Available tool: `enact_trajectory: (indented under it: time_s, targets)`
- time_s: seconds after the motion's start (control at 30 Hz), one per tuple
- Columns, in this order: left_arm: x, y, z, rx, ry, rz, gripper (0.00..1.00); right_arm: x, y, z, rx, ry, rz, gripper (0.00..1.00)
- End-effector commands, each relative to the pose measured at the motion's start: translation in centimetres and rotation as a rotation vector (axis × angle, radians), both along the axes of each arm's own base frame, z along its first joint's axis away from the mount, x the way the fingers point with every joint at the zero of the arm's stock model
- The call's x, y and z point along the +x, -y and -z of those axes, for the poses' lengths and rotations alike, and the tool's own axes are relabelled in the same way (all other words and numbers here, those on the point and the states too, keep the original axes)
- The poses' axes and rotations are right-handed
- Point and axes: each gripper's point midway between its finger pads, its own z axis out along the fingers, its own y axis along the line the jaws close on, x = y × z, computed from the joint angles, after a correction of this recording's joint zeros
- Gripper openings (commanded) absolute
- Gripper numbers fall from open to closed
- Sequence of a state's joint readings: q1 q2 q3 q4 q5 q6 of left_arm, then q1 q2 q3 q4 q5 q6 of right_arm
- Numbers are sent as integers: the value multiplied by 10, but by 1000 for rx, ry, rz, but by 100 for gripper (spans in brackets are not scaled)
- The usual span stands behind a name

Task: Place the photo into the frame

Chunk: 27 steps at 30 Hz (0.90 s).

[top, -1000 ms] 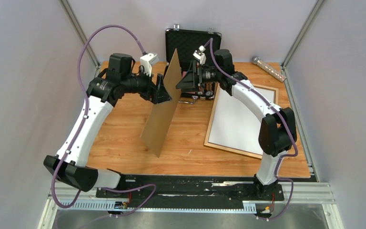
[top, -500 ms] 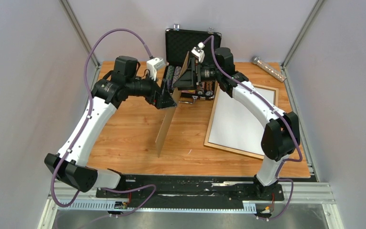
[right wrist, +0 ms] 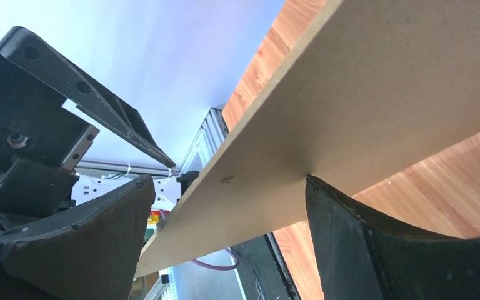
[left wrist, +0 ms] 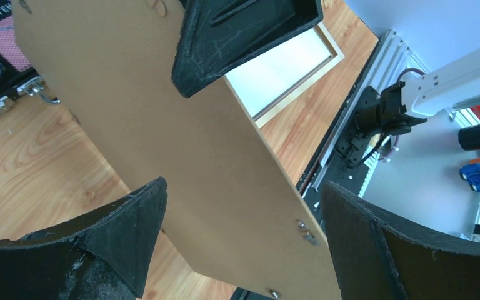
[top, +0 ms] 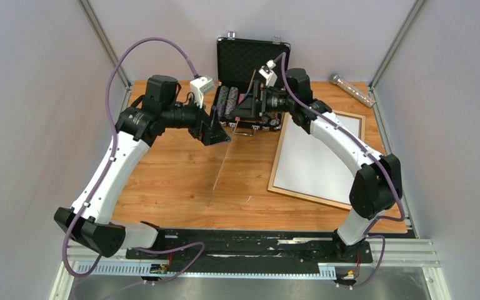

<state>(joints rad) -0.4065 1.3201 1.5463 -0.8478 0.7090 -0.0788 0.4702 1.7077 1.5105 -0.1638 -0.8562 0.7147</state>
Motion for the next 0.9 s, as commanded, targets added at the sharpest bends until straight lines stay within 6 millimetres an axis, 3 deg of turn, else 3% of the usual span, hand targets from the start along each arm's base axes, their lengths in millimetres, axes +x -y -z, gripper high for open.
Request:
enact_trajectory:
  time_s: [0.0, 0.5, 0.63, 0.87]
  targets:
    - [-4, -6, -15, 7, 92, -6, 100, -4, 7, -16, -16, 84, 57, 87]
    - [2, -22, -19, 70, 144, -93, 100, -23, 24, -3, -48, 119, 96, 84]
    - [4, -24, -18, 80, 147, -104, 100, -25, 37, 4, -63, 124, 131, 82]
    - [7, -26, -15, 94, 147, -117, 100, -15, 71, 19, -39, 91, 209, 69]
